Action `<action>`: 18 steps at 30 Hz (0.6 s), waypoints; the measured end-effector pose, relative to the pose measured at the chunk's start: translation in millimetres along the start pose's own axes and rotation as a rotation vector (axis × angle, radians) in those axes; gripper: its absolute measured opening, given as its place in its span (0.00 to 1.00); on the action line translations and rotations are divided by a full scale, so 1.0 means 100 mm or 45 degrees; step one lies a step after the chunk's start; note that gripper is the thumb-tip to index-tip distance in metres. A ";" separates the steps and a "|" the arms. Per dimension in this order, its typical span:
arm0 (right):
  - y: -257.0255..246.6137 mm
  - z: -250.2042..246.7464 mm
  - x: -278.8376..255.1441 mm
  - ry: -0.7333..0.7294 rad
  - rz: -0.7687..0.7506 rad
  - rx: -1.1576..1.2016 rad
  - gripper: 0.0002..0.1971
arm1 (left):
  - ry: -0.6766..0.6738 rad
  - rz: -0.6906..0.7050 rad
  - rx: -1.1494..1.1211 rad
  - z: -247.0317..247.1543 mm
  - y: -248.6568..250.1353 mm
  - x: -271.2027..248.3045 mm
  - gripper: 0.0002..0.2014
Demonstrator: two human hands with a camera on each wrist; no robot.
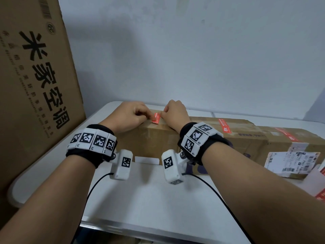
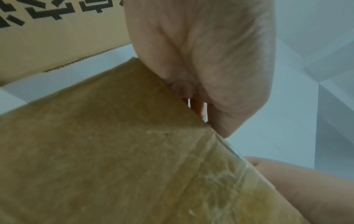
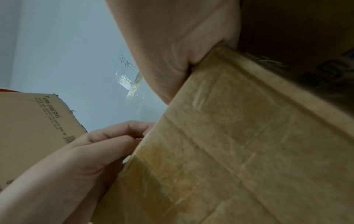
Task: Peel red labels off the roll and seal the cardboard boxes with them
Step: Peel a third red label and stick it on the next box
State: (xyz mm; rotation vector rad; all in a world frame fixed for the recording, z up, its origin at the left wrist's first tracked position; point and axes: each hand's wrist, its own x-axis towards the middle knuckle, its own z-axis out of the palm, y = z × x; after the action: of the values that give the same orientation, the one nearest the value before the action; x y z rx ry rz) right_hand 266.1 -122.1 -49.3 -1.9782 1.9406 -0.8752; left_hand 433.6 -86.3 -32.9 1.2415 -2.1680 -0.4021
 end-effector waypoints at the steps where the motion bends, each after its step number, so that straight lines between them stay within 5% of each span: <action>1: 0.01 0.00 -0.01 0.014 -0.004 0.004 0.15 | 0.005 0.010 0.025 0.01 0.00 0.01 0.14; 18: 0.02 -0.03 -0.08 0.027 -0.040 -0.018 0.17 | -0.128 -0.081 0.309 0.08 0.06 0.11 0.19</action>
State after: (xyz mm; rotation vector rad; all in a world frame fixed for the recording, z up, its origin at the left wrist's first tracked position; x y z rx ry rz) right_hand 263.2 -113.7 -49.5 -2.0208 1.9369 -0.8961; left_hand 420.2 -93.0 -32.2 1.4518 -2.3204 -0.2357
